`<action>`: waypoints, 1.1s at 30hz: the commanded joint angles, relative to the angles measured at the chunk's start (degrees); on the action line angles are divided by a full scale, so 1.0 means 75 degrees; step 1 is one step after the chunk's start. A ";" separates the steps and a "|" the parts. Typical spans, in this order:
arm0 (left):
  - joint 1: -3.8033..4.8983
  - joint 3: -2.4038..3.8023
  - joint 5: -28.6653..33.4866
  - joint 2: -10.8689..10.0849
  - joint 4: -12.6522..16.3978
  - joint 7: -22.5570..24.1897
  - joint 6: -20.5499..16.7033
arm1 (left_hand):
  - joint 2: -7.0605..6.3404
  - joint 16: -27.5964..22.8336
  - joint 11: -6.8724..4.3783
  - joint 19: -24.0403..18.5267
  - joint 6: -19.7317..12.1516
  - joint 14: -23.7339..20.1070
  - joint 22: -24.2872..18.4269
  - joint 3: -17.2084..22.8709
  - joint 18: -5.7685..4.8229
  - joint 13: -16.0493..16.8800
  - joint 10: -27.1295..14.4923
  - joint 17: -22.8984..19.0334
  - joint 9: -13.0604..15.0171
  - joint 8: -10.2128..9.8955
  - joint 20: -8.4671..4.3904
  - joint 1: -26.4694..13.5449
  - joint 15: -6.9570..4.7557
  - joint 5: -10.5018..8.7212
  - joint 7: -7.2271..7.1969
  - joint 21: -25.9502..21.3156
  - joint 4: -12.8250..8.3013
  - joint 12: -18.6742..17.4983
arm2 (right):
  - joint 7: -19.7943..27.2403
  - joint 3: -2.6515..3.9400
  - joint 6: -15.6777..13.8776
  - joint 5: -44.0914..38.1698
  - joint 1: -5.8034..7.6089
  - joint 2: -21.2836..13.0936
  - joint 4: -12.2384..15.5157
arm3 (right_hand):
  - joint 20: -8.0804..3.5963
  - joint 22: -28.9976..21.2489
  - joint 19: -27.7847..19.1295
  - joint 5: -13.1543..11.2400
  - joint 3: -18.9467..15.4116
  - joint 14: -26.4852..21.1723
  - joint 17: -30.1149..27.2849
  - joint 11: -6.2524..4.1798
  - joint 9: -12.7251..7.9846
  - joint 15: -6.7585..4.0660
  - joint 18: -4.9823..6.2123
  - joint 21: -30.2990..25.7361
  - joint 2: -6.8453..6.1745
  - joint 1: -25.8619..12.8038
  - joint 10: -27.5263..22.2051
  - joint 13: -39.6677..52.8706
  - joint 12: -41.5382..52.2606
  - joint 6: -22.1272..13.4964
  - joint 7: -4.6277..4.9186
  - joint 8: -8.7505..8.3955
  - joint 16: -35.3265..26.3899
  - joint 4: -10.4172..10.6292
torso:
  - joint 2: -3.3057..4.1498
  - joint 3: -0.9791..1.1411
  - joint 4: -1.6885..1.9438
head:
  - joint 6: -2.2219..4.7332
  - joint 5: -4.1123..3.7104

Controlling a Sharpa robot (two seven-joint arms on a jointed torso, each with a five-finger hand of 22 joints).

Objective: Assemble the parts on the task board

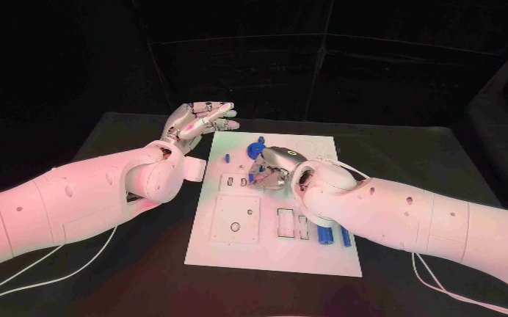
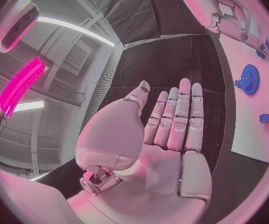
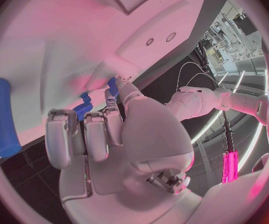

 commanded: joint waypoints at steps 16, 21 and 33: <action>0.0013 0.0008 0.0014 -0.0016 0.0010 0.0035 0.0090 | 0.0079 -0.0028 0.0002 0.0059 0.0047 0.0029 -0.0009 0.0002 0.0121 -0.0003 0.0053 0.0009 -0.0003 -0.0047 -0.0013 0.0016 0.0009 0.0035 0.0028 -0.0050 -0.0047 -0.0045 | -0.0112 -0.0023 0.0303 -0.0088 -0.0029 -0.0007 0.0045 | 0.0003 0.1112 0.0073 0.0001 0.0047 0.0604 0.1006 0.0108 -0.0036 0.0037 -0.0012 -0.0035 -0.0241 -0.0339 -0.0158 0.0346 -0.0176 -0.0238 0.0090 -0.0174 -0.0023 0.0050 | 0.0000 -0.0004 0.0001 | -0.0006 -0.0001; 0.0013 0.0008 0.0014 -0.0016 0.0007 0.0034 0.0093 | 0.0079 -0.0028 0.0002 0.0059 0.0047 0.0029 -0.0009 0.0002 0.0121 -0.0003 0.0053 0.0009 -0.0003 -0.0047 -0.0013 0.0016 0.0009 0.0035 0.0028 -0.0050 -0.0047 -0.0045 | -0.0124 -0.0023 0.0228 -0.0093 -0.0030 0.0000 0.0039 | 0.0039 0.1087 0.0053 -0.0001 0.0064 0.0601 0.0993 0.0162 -0.0044 0.0081 -0.0007 -0.0049 -0.0309 -0.0384 -0.0205 0.0302 -0.0230 -0.0429 0.0153 -0.0267 -0.0030 0.0054 | 0.0001 0.0000 0.0003 | -0.0007 -0.0008; 0.0013 0.0008 0.0014 -0.0015 0.0002 0.0020 0.0103 | 0.0085 -0.0042 0.0001 0.0066 0.0051 0.0036 -0.0018 0.0008 0.0121 -0.0004 0.0063 0.0015 -0.0004 -0.0055 -0.0015 0.0025 0.0006 0.0035 0.0029 -0.0057 -0.0061 -0.0056 | -0.0171 -0.0023 0.0066 -0.0094 -0.0032 0.0029 0.0049 | 0.0102 0.1013 -0.0007 -0.0021 0.0033 0.0587 0.0936 0.0229 -0.0039 0.0143 0.0012 -0.0089 -0.0435 -0.0486 -0.0291 0.0220 -0.0326 -0.0684 0.0220 -0.0303 -0.0059 0.0079 | 0.0004 -0.0001 0.0005 | -0.0005 -0.0022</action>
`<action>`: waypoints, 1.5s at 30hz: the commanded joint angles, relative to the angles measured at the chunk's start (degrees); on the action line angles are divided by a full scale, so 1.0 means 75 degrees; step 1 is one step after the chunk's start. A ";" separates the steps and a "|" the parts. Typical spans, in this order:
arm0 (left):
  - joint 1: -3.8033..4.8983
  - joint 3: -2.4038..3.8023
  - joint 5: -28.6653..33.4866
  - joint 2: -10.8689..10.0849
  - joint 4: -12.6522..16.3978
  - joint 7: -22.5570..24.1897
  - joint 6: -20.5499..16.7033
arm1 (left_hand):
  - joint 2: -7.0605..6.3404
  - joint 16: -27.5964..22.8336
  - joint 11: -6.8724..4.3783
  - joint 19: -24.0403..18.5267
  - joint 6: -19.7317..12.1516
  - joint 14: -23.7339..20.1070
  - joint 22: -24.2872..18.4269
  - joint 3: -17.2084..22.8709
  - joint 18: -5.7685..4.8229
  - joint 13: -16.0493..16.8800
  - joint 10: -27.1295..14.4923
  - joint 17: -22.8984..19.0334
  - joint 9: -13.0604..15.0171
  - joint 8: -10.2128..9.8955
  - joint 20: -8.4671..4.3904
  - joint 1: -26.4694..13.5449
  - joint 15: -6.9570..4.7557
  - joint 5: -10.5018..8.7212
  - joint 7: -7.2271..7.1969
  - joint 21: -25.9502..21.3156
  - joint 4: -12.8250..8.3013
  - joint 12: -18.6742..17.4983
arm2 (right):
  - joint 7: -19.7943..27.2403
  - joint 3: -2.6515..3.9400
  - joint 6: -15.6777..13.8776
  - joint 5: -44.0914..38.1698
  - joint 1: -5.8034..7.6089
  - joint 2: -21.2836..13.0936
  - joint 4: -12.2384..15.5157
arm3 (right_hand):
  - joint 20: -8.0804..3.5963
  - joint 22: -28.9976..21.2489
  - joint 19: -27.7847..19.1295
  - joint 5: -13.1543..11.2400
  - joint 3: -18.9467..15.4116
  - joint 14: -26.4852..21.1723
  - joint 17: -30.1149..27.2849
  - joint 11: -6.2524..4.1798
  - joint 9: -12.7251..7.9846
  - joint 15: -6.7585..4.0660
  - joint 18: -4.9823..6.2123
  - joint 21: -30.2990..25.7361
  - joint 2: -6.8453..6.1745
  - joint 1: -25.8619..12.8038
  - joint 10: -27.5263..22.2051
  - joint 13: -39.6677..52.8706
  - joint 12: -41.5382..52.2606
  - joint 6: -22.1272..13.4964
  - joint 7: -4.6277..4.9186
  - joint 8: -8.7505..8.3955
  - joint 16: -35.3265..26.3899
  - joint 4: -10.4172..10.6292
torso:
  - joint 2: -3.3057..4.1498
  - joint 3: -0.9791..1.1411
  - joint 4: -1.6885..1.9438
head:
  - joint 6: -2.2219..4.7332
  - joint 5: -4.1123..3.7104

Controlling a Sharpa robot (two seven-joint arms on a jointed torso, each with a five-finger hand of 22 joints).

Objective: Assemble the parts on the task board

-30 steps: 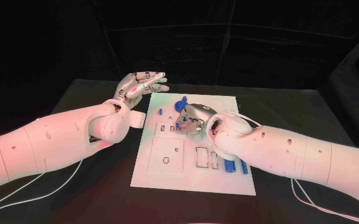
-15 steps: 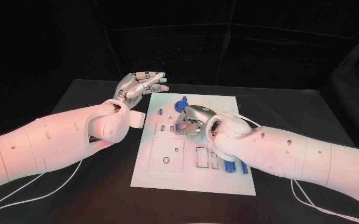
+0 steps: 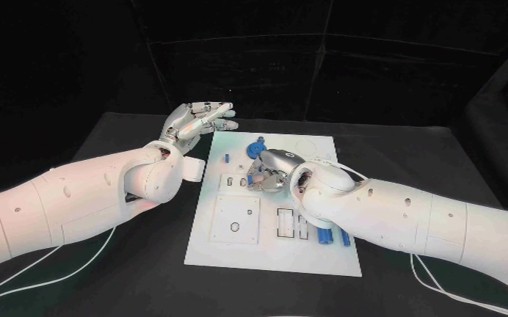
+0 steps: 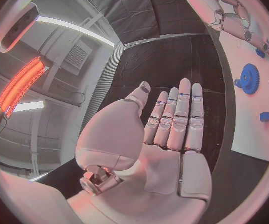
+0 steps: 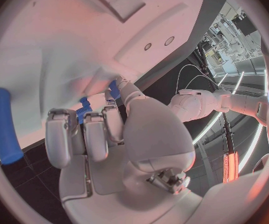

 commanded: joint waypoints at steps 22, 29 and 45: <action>0.0013 0.0008 -0.0095 -0.0021 -0.0057 -0.0096 0.0052 | 0.0042 0.0010 -0.0072 0.0200 0.0161 0.0266 -0.0010 -0.0003 0.0134 0.0011 0.0237 0.0079 0.0010 0.0002 -0.0046 0.0020 -0.0071 0.0038 -0.0068 0.0024 -0.0106 -0.0008 | 0.1223 0.0000 -0.1586 0.0233 -0.0043 -0.0491 0.0612 | 0.0227 0.0699 -0.0256 0.0046 -0.0713 0.0495 0.0696 0.0217 -0.0007 0.0251 0.0089 -0.0206 -0.0432 -0.0245 -0.0675 -0.0310 -0.0726 -0.1359 0.0249 -0.0028 -0.0169 0.0357 | -0.0012 0.0009 -0.0015 | 0.0017 0.0039; 0.0033 0.0009 -0.1165 -0.0140 -0.0104 -0.1170 0.0172 | -0.0031 0.1004 -0.0546 0.1570 0.0756 0.2022 0.0250 -0.0094 0.0120 0.0183 0.1551 0.0837 0.0041 0.0126 -0.0640 -0.0238 -0.0668 0.0044 -0.0430 0.0725 0.0014 0.0328 | 0.2701 0.0010 -0.1431 0.1436 0.0255 -0.1465 0.1460 | 0.0222 -0.0424 -0.1157 0.0158 -0.0932 0.0242 -0.0183 0.0184 0.0047 0.0227 0.0358 -0.0837 -0.0358 -0.0050 -0.0976 -0.0614 -0.1000 -0.1168 0.0207 0.0171 -0.0687 0.0400 | -0.0025 0.0016 -0.0008 | 0.0073 0.0063; 0.0627 0.0012 -0.6381 0.0053 -0.0200 -0.6770 0.2210 | 0.0006 0.9914 -0.1205 0.4473 0.1016 0.3345 0.5374 -0.0896 -0.0432 0.2319 0.2431 0.9759 0.0652 0.0646 -0.1485 -0.1059 -0.1357 0.0048 -0.0927 0.6091 0.0880 0.2365 | 0.3031 0.0051 -0.0924 0.4373 0.1382 -0.3062 0.1635 | 0.0152 -0.0976 -0.1500 0.0352 -0.1030 0.0113 -0.0793 0.0123 0.0040 0.0157 0.0468 -0.1227 -0.0061 0.0229 -0.1165 -0.0919 -0.1229 -0.1107 0.0152 0.0286 -0.1150 0.0369 | -0.0270 0.0112 -0.0086 | -0.0013 0.0188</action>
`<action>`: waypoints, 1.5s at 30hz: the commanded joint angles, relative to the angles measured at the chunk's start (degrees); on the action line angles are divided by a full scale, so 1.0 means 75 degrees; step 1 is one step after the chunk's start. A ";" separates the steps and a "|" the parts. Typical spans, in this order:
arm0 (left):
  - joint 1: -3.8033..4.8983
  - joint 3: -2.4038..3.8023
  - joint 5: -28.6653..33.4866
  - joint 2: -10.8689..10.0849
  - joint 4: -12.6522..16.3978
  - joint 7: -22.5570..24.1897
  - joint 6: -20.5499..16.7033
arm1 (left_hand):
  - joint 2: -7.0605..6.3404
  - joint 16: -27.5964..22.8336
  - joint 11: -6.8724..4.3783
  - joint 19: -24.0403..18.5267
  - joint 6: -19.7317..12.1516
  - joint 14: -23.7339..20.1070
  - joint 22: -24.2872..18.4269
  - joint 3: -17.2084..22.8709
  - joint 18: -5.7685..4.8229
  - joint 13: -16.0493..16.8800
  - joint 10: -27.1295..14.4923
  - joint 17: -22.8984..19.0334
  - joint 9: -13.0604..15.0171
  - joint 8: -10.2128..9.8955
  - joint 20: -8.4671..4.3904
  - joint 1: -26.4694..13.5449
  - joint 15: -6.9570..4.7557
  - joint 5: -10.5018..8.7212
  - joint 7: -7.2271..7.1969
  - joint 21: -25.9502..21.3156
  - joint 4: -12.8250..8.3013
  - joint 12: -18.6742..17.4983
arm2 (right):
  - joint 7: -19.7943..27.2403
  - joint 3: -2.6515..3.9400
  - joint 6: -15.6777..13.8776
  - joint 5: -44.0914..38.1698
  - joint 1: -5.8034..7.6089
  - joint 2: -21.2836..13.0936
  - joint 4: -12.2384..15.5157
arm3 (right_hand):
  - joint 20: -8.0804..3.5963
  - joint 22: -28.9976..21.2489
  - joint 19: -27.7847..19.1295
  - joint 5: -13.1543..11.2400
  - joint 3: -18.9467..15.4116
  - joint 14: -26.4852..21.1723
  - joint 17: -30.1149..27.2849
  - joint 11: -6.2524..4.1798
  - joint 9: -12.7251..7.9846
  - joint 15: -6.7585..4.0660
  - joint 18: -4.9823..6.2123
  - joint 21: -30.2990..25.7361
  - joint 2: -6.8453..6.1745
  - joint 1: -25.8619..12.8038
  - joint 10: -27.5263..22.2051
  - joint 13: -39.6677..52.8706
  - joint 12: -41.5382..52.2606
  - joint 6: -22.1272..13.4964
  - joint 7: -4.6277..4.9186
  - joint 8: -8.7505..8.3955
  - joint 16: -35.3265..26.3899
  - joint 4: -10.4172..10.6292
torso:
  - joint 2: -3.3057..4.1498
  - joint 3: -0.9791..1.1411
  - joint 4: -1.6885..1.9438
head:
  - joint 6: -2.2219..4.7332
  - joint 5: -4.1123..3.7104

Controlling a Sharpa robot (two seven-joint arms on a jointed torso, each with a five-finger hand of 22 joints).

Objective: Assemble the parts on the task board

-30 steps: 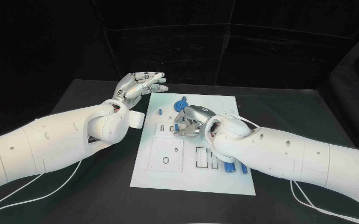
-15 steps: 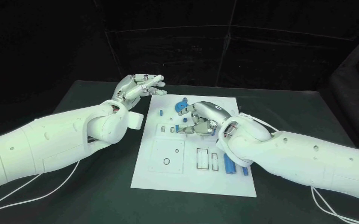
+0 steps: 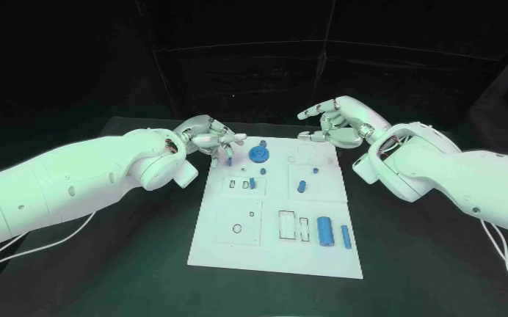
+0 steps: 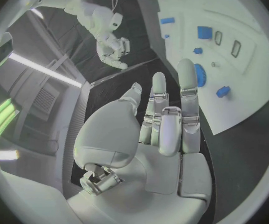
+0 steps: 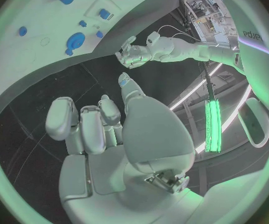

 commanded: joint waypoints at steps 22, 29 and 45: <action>0.0434 -0.0265 -0.3779 0.1652 -0.0722 -0.4310 0.2223 | 0.0290 0.0891 -0.0299 0.0462 -0.0764 0.0807 0.5186 -0.1658 -0.0688 0.5399 -0.0091 0.2011 0.2495 0.2614 -0.0177 -0.0306 -0.0284 -0.0010 -0.0397 0.3941 0.1046 0.5452 | -0.0079 -0.0005 0.0382 0.1031 0.0156 0.0014 -0.0314 | -0.0017 -0.0165 -0.0131 0.0043 -0.0162 0.0098 -0.0145 -0.0031 0.0006 -0.0079 0.0073 -0.0157 0.0081 0.0025 -0.0032 -0.0039 -0.0031 0.0096 -0.0042 0.0102 -0.0143 0.0028 | -0.0150 0.0088 -0.0032 | -0.0133 0.0058; 0.0454 -0.0342 -0.3820 0.1929 -0.0942 -0.4449 0.2510 | 0.0328 0.0891 -0.0303 0.0460 -0.0834 0.0807 0.5229 -0.1719 -0.0693 0.5450 -0.0099 0.2011 0.2639 0.2715 -0.0179 -0.0252 -0.0289 -0.0009 -0.0405 0.3969 0.1056 0.5500 | -0.0138 -0.0006 0.0429 0.1026 0.0157 0.0074 -0.0388 | -0.0022 -0.0196 -0.0146 0.0055 -0.0185 0.0097 -0.0167 -0.0035 0.0008 -0.0083 0.0079 -0.0181 0.0086 0.0023 -0.0034 -0.0050 -0.0033 0.0111 -0.0048 0.0119 -0.0165 0.0034 | -0.0140 0.0085 -0.0021 | -0.0179 0.0053; 0.0456 -0.0437 -0.3827 0.2218 -0.1163 -0.4508 0.2771 | 0.0348 0.0891 -0.0302 0.0460 -0.0901 0.0807 0.5274 -0.1755 -0.0699 0.5488 -0.0107 0.2011 0.2745 0.2780 -0.0178 -0.0168 -0.0288 -0.0009 -0.0404 0.3997 0.1023 0.5533 | -0.0168 -0.0006 0.0481 0.1018 0.0157 0.0187 -0.0484 | -0.0029 -0.0257 -0.0175 0.0097 -0.0228 0.0097 -0.0197 -0.0041 0.0006 -0.0090 0.0090 -0.0227 0.0099 0.0018 -0.0046 -0.0072 -0.0042 0.0111 -0.0052 0.0136 -0.0200 0.0050 | -0.0145 0.0080 -0.0018 | -0.0257 0.0038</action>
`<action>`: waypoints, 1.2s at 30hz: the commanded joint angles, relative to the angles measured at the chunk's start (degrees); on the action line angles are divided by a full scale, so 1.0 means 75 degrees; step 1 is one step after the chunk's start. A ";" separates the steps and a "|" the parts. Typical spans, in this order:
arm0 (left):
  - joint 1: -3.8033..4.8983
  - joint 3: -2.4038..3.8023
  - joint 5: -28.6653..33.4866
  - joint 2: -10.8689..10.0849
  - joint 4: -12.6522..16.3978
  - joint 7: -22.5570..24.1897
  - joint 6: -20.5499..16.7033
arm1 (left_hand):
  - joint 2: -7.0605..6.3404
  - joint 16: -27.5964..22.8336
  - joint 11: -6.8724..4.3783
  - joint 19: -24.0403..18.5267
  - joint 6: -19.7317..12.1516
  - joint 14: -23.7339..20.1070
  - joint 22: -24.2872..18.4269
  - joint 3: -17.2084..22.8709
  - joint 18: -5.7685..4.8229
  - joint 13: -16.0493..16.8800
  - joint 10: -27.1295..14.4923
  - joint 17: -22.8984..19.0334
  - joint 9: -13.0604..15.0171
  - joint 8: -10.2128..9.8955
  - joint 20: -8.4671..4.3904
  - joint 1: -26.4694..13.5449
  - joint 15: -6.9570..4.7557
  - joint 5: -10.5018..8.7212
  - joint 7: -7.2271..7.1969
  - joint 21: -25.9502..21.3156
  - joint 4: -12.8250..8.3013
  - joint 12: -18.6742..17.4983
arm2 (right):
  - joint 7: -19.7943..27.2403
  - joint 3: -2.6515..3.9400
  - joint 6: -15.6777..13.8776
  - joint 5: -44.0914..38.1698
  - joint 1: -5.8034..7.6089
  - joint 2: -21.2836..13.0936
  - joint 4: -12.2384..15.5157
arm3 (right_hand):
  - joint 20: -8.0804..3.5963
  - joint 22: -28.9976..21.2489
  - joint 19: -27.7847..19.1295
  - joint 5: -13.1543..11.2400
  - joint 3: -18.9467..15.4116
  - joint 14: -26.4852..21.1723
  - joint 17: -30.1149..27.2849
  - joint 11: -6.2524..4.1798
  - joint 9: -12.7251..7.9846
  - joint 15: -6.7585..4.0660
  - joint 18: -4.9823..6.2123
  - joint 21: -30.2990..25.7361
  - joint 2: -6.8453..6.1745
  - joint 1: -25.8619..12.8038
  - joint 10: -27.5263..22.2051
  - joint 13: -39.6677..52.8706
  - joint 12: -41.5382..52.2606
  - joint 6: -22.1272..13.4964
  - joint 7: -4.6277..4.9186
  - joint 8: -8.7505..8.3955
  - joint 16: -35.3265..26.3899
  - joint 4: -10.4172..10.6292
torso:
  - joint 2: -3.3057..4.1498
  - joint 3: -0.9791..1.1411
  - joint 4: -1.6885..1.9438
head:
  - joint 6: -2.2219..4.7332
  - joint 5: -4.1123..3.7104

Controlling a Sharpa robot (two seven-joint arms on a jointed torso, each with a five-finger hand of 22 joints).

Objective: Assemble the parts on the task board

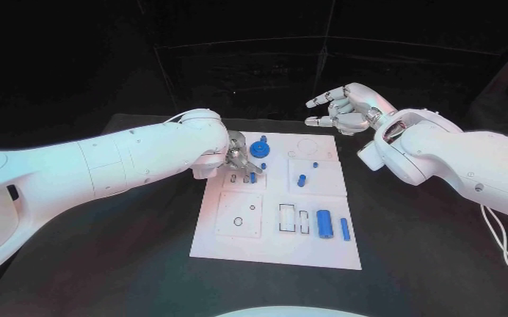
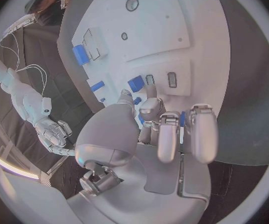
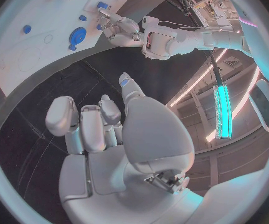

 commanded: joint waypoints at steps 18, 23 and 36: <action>0.0014 -0.0005 -0.0076 0.0147 -0.0002 -0.0030 0.0231 | 0.0127 0.0023 -0.0032 0.0237 -0.0120 0.0821 0.0209 -0.0043 -0.0118 0.0066 -0.0007 0.2009 0.0189 0.0157 -0.0044 0.0246 -0.0059 -0.0007 -0.0009 0.0053 -0.0113 0.0102 | -0.0005 0.0004 0.0134 0.0027 0.0018 0.0131 -0.0113 | -0.0004 -0.0025 -0.0049 0.0047 -0.0063 0.0099 -0.0012 -0.0016 0.0008 -0.0034 0.0096 -0.0038 0.0080 -0.0013 -0.0020 -0.0010 -0.0039 0.0060 -0.0002 0.0037 -0.0051 -0.0001 | -0.0001 0.0002 0.0017 | -0.0076 -0.0045; 0.0014 -0.0005 -0.0076 0.0147 -0.0003 -0.0044 0.0329 | 0.0178 0.0023 -0.0031 0.0232 -0.0159 0.0821 0.0224 -0.0013 -0.0119 0.0074 -0.0016 0.2009 0.0272 0.0200 -0.0043 0.0365 -0.0060 -0.0006 -0.0011 0.0062 -0.0203 0.0106 | -0.0013 0.0004 0.0155 0.0027 0.0018 0.0144 -0.0138 | -0.0006 -0.0032 -0.0049 0.0062 -0.0071 0.0100 -0.0015 -0.0018 0.0009 -0.0036 0.0097 -0.0045 0.0090 -0.0009 -0.0023 -0.0015 -0.0040 0.0064 -0.0004 0.0045 -0.0057 0.0003 | 0.0000 0.0000 0.0008 | -0.0095 -0.0047; 0.0015 -0.0005 -0.0035 0.0182 -0.0009 -0.0043 0.0401 | 0.0394 0.0023 -0.0036 0.0219 -0.0239 0.0821 0.0249 0.0218 -0.0119 0.0065 -0.0042 0.2009 0.0435 0.0267 -0.0040 0.0723 -0.0062 -0.0001 -0.0011 0.0073 -0.0494 0.0088 | -0.0023 0.0003 0.0195 0.0027 0.0017 0.0195 -0.0187 | -0.0011 -0.0043 -0.0046 0.0101 -0.0084 0.0104 -0.0023 -0.0024 0.0009 -0.0041 0.0098 -0.0059 0.0115 0.0015 -0.0015 -0.0012 -0.0026 0.0074 -0.0010 0.0065 -0.0073 0.0001 | -0.0002 0.0000 0.0015 | -0.0131 -0.0052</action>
